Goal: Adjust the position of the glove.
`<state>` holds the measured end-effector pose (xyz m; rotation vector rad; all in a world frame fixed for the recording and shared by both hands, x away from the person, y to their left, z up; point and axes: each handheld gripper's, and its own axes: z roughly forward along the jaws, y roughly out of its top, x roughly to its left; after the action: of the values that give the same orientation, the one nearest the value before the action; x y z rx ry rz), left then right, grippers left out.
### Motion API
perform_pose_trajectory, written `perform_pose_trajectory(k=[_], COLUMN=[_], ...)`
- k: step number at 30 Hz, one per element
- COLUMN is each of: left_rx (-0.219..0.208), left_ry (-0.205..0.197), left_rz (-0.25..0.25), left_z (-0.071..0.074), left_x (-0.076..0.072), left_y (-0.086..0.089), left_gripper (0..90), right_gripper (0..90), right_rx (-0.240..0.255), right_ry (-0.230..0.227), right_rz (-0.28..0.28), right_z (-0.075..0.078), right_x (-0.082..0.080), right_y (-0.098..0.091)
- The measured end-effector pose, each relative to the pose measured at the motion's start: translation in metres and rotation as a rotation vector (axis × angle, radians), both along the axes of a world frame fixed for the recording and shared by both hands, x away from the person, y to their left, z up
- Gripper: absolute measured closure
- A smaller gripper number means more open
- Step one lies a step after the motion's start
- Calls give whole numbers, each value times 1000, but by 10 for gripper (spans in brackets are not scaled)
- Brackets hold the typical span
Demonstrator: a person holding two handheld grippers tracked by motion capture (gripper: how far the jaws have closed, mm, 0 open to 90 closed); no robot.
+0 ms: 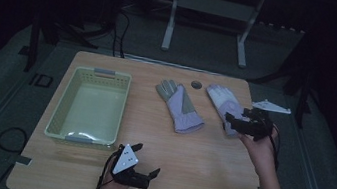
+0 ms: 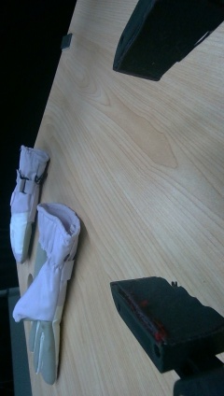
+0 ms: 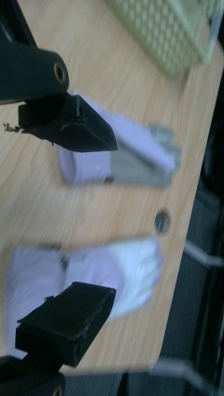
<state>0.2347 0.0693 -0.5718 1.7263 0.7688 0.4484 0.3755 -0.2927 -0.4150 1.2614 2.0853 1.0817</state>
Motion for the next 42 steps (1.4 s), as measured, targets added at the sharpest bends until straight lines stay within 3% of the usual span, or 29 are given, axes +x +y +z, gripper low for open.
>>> perform_pose_trajectory(k=[8, 15, 16, 22, 24, 27, 29, 36, 42], left_rx=[-1, 0, -1, -3, -5, -3, -1, -2, -5], left_ry=[0, -1, -1, -3, 0, -3, -3, -7, -2], left_rz=[-4, -10, -10, -13, -15, -16, -16, -14, -16], left_z=[0, 0, 0, 0, 0, 0, 0, 0, 0], left_x=[0, 0, 0, -1, 0, -1, -1, -1, -1], left_y=[0, 0, 0, 1, 1, 1, 1, 1, 1], left_gripper=[0, 0, 0, 0, 0, 0, 0, 0, 0], right_gripper=[214, 312, 312, 293, 321, 379, 446, 498, 509], right_rx=[-2, 1, -17, 1, 12, -10, -13, -57, -120], right_ry=[5, 35, 35, 60, 89, 101, 135, 207, 219], right_rz=[57, 107, 101, 132, 143, 154, 169, 177, 199], right_z=[2, -3, -5, -13, -21, -28, -34, -58, -73], right_x=[18, 32, 35, 45, 52, 58, 64, 84, 99], right_y=[34, 56, 61, 74, 81, 88, 93, 107, 116])
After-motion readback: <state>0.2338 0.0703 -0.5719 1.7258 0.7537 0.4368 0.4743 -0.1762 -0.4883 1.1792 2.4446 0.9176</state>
